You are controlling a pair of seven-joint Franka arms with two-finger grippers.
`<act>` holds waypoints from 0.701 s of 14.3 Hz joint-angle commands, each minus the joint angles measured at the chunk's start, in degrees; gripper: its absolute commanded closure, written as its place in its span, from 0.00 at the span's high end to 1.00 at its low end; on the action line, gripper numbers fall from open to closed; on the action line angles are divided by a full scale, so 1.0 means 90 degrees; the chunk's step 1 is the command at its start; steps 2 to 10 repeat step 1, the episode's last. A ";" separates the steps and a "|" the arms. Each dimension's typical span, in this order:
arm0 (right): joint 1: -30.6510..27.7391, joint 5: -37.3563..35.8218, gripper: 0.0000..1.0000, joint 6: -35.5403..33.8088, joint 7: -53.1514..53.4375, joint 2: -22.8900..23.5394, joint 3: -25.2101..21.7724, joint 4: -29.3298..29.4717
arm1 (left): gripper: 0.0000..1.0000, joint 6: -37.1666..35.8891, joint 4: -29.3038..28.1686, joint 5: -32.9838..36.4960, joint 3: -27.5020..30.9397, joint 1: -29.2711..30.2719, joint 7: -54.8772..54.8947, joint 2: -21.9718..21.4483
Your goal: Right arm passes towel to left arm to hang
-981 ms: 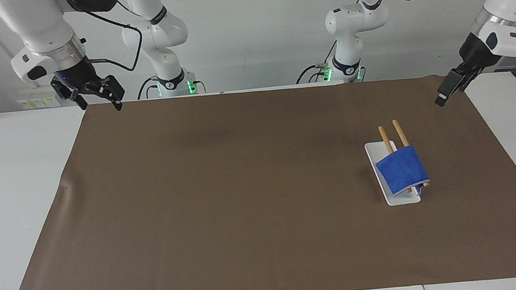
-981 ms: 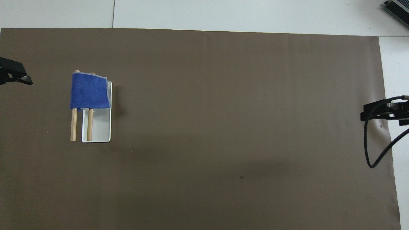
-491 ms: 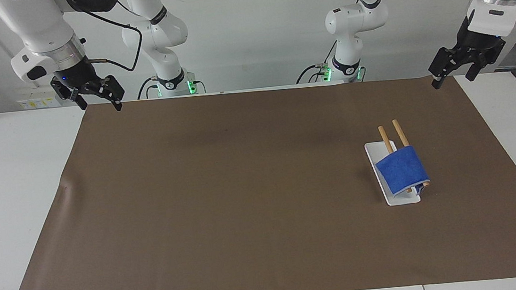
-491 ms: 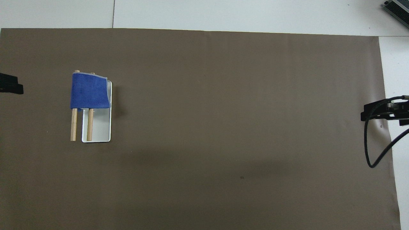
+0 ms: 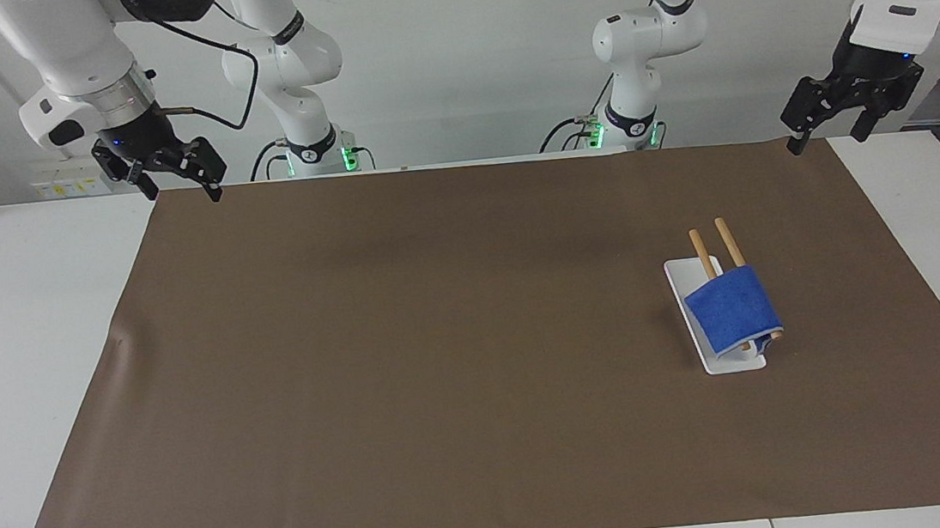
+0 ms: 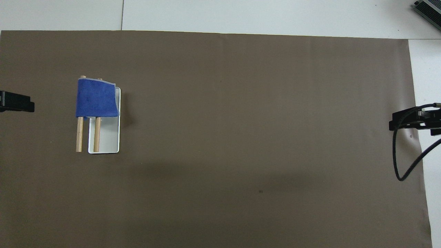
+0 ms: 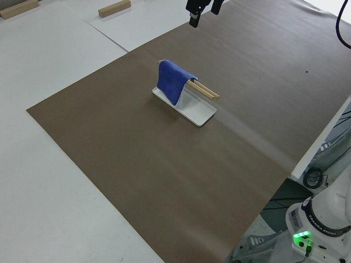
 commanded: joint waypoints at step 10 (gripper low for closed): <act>-0.0060 -0.0068 1.00 0.0014 -0.0132 -0.0054 0.0029 -0.0061 | 1.00 0.0180 -0.0447 0.0128 -0.0034 0.0041 0.0165 -0.0347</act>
